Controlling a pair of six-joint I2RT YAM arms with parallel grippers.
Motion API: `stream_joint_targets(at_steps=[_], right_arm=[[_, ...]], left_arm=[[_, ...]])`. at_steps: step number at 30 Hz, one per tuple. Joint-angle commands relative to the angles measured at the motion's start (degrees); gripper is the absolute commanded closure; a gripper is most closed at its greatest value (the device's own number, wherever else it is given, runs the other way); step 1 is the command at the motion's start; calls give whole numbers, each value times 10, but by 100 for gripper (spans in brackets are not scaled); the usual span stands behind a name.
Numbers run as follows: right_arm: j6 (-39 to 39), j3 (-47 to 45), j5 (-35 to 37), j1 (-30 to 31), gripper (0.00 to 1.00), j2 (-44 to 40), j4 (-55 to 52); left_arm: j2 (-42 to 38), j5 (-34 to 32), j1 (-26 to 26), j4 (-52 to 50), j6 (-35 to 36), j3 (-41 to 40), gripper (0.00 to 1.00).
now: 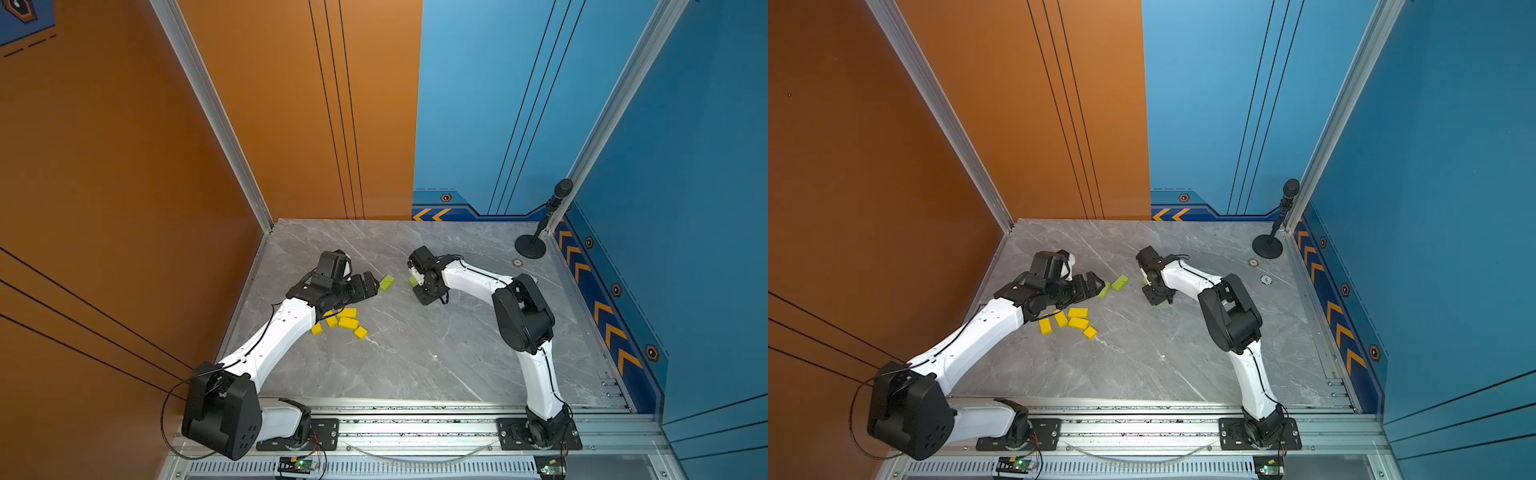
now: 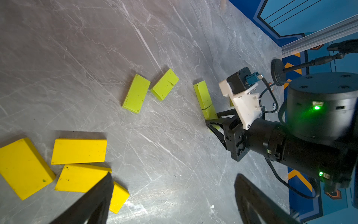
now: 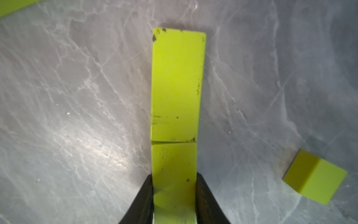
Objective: Assemble the letter v with building blocks
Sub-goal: Assemble the building block at the center of the board.
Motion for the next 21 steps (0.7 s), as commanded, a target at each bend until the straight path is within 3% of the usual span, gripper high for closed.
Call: stream_joint_targets(at_steps=[1,21], right_arm=[[11,3,-10,3,66,1,-11],[4,1,-8,-7,65,11,-10]], left_arm=[[4,-10,-6,-14,9,14,2],[6,-9,-7,-15,8,15,2]])
